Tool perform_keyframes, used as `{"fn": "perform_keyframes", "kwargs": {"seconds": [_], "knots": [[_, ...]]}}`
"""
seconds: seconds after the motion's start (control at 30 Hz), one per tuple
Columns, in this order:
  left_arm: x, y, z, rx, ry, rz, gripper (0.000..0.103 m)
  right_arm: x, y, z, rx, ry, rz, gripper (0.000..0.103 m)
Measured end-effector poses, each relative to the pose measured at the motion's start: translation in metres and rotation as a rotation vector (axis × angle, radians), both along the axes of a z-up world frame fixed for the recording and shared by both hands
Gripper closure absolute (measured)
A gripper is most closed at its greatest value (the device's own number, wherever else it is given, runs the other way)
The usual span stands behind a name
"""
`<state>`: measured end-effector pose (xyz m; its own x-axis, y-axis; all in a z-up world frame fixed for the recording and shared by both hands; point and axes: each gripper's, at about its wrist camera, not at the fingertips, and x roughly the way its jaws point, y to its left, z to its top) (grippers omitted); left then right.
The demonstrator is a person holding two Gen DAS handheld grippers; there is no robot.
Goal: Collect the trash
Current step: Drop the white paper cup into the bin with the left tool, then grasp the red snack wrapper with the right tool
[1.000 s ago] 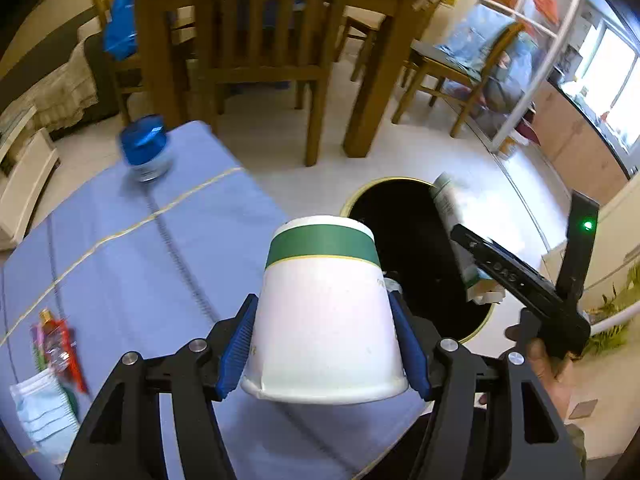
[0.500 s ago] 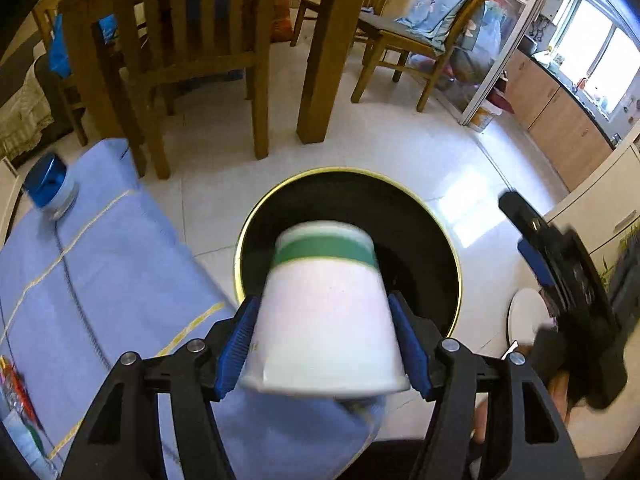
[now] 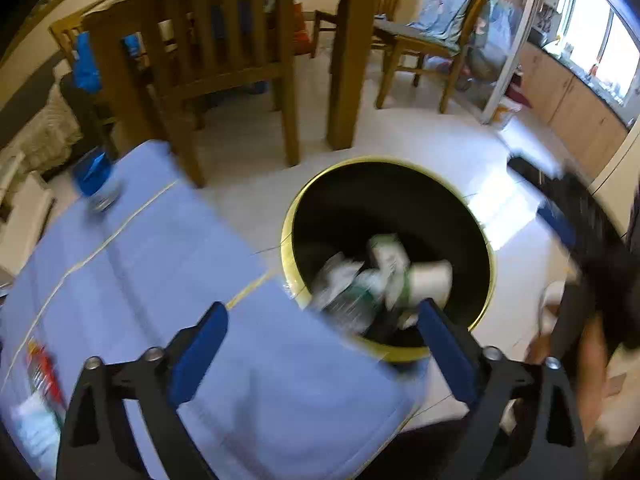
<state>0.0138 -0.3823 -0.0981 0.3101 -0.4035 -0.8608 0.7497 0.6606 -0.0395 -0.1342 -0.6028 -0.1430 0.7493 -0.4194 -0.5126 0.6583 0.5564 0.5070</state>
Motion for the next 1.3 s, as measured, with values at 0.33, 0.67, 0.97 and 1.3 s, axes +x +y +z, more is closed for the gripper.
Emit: {"fn": "perform_keyframes", "kwargs": {"seconds": [0.33,0.67,0.97,1.3], "knots": [[-0.034,0.165,-0.003,0.062,-0.138,0.15,0.007,0.059,0.072,0.023,-0.17,0.103,0.272,0.006],[-0.011,0.35,-0.024,0.047,-0.095,0.544,0.007,0.157,0.293,0.017,-0.143,0.188,0.962,0.006],[-0.003,0.425,-0.026,-0.032,-0.074,0.684,0.007,0.236,0.397,0.007,-0.132,0.296,1.078,0.015],[0.003,0.432,-0.032,-0.064,-0.064,0.682,0.007,0.254,0.409,0.001,-0.107,0.313,1.098,0.086]]}}
